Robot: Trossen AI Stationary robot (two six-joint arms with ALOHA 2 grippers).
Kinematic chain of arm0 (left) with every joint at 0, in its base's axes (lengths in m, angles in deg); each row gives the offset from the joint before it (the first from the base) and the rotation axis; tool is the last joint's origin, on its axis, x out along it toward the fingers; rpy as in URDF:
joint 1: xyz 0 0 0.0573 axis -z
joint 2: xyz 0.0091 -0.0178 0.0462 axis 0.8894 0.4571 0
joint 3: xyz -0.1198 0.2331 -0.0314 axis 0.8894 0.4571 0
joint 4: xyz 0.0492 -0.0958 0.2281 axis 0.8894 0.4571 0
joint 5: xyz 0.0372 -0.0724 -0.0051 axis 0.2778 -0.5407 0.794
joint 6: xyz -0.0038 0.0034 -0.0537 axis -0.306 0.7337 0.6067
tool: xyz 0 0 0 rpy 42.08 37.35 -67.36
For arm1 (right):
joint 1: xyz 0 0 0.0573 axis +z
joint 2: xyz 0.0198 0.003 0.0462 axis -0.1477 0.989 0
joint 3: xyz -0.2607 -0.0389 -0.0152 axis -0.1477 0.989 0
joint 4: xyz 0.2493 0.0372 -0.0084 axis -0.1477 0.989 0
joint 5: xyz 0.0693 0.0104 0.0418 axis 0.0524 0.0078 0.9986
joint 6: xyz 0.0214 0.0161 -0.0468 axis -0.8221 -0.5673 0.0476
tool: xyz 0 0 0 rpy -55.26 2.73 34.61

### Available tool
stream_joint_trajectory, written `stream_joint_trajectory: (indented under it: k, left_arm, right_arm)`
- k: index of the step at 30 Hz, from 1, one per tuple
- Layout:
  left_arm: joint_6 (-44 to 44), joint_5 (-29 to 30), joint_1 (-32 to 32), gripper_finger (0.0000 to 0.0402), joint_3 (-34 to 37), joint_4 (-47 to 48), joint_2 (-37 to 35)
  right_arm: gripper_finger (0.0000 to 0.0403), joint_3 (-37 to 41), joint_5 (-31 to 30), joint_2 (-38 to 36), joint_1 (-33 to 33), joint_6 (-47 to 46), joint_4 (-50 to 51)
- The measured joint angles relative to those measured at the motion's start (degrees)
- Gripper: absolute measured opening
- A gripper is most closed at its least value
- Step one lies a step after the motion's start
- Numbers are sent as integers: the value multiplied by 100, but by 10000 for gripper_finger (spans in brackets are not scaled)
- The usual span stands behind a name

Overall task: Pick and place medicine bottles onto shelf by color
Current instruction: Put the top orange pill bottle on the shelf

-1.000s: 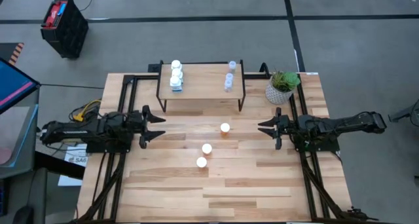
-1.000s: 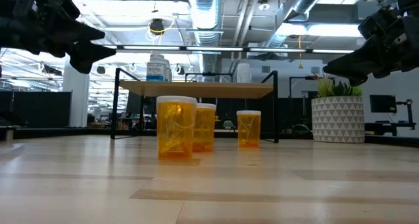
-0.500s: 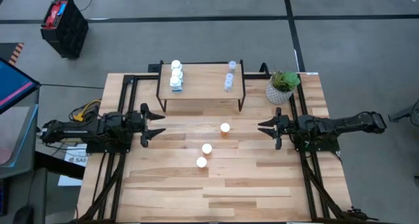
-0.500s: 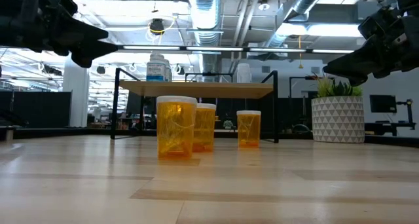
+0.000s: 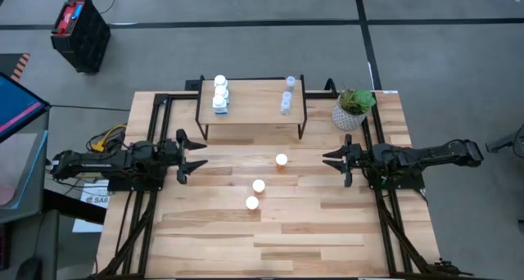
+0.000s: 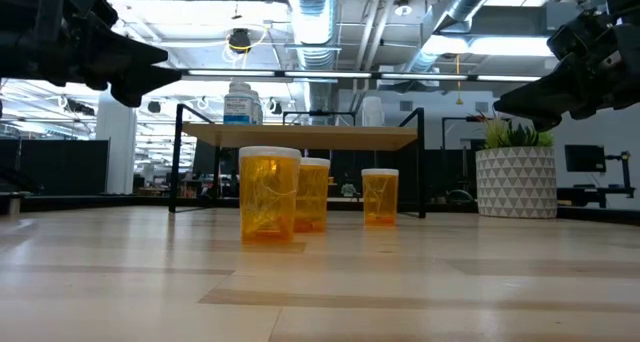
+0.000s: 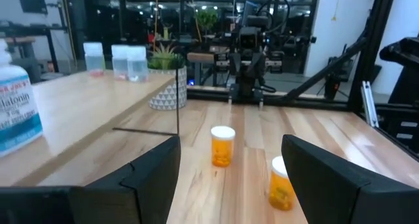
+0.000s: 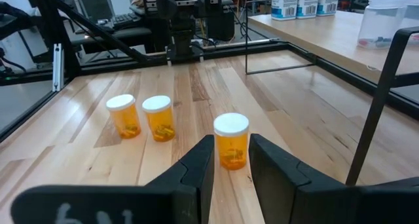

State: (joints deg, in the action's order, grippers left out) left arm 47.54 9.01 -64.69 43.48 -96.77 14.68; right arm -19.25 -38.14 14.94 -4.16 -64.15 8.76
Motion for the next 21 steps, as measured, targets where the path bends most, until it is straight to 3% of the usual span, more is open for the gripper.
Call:
stream_joint_trajectory:
  k: [17,21]
  left_arm:
    - [-342,-13,-2,254,-13,679,0]
    - [-351,0,-9,254,-17,701,0]
  right_arm:
    - [120,0,0,0,0,-157,-9]
    - [120,-79,2,-2,-11,-816,-36]
